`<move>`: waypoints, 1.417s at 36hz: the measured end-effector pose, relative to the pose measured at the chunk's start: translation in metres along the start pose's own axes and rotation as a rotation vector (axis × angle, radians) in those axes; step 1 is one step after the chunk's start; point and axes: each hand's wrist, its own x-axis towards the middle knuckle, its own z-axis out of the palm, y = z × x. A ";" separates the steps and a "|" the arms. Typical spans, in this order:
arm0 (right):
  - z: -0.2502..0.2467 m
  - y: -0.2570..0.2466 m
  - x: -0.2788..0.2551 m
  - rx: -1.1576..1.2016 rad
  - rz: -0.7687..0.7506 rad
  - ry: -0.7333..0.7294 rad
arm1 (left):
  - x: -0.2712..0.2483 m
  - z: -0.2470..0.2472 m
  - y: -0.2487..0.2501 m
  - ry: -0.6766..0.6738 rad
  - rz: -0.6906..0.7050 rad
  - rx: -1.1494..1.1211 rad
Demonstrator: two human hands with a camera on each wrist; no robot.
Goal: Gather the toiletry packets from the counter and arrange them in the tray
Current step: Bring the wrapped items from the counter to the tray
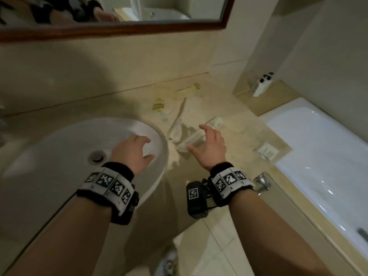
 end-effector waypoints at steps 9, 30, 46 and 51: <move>-0.049 0.100 0.041 -0.057 0.282 0.036 | 0.061 0.042 0.103 -0.097 0.124 0.071; -0.093 0.201 0.080 -0.316 0.656 -0.121 | 0.098 0.087 0.198 -0.234 0.231 0.075; -0.103 0.142 0.055 0.439 0.297 -0.033 | 0.064 0.071 0.167 -0.202 0.130 -0.250; -0.094 0.096 0.041 0.626 0.139 -0.124 | 0.045 0.046 0.146 -0.120 0.112 -0.443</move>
